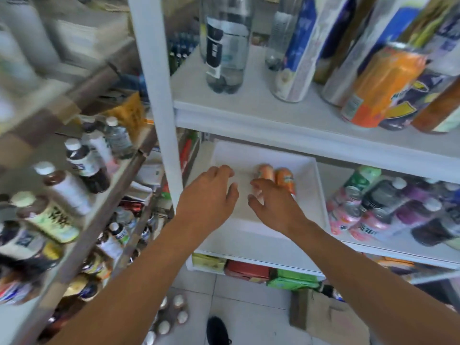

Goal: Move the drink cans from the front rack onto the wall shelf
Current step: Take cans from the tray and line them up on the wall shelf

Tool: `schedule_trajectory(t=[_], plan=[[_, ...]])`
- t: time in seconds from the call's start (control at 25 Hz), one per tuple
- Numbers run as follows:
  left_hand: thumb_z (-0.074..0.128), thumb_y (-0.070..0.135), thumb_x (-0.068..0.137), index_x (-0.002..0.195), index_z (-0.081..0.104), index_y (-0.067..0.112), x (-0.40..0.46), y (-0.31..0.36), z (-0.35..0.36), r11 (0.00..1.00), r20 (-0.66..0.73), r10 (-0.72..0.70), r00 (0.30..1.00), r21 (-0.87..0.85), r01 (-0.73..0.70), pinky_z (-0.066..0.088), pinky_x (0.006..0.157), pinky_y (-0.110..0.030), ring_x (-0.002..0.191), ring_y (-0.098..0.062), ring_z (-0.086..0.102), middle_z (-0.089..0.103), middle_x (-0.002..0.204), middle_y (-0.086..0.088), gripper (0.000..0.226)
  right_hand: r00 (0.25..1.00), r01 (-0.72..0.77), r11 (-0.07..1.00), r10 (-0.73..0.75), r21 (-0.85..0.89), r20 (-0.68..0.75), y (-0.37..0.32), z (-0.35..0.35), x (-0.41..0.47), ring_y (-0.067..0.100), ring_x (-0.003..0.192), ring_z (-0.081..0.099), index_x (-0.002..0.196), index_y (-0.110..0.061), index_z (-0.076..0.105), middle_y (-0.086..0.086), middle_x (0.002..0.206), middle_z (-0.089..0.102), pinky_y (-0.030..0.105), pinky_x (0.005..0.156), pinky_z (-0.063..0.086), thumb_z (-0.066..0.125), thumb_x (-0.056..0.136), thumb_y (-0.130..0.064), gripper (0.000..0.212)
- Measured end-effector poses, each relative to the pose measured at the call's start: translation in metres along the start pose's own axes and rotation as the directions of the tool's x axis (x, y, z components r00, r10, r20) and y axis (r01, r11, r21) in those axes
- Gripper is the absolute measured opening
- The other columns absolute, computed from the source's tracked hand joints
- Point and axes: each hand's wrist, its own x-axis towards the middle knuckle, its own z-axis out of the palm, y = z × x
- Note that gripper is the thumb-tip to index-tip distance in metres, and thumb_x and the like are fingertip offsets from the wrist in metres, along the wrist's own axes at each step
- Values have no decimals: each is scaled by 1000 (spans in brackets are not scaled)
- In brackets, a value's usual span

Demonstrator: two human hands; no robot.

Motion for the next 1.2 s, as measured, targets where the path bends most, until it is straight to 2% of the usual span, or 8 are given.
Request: schedule_trajectory(t=[0.24,0.52,0.64,0.76,0.84,0.92,1.08,1.2], plan=[[47,34,97,124,53,21,34,0,57,1000,70,-14,997,7,14,53,79,-35,100,-22,63,63,116,-1,31,983,-178,984,178,-16,35,63,25,38,23,101,63,128,-20,55,4,122,63,27,79,47,54,95,-31,34],[48,35,97,121,54,19,62,-4,101,1000,89,6,996,9,-7,55,80,-37,98,-22,64,64,112,-3,30,945,-326,945,326,4,13,99,48,92,25,99,62,127,-11,53,11,116,63,28,71,44,62,90,-32,44],[48,35,97,120,54,18,69,-6,110,1000,85,-3,996,-14,4,55,80,-38,98,-22,64,64,111,-4,29,902,-431,902,431,11,12,108,63,112,31,113,58,137,-7,43,13,128,56,31,78,44,65,86,-41,65],[48,36,97,121,53,20,70,-12,112,999,85,-34,996,-24,36,55,81,-36,100,-20,64,64,112,-2,29,885,-463,883,466,-81,20,105,77,128,36,134,42,145,-2,29,21,143,41,43,104,43,69,83,-49,88],[48,35,97,122,54,21,69,-16,110,998,85,-57,995,-30,60,54,80,-32,100,-19,64,64,113,-1,29,859,-501,855,510,-135,42,99,79,134,38,139,35,148,1,19,24,148,34,46,111,37,73,81,-49,100],[49,35,97,122,54,21,69,-20,107,997,83,-73,994,-33,75,52,79,-31,98,-19,64,65,112,-1,29,836,-534,834,545,-136,57,95,77,138,37,133,43,146,2,21,23,143,39,42,106,43,77,79,-43,99],[51,34,96,120,55,22,71,-23,103,990,88,-122,989,-59,128,53,78,-31,97,-18,64,65,113,0,28,851,-432,875,475,-219,223,88,79,134,35,122,52,147,1,16,20,135,45,41,99,49,70,83,-38,93],[52,34,96,122,55,20,67,-20,99,979,131,-169,977,-96,182,49,79,-28,100,-18,63,64,117,0,29,819,-515,857,494,-6,291,91,90,123,33,111,58,147,-9,13,14,126,54,40,87,54,72,80,-38,93]])
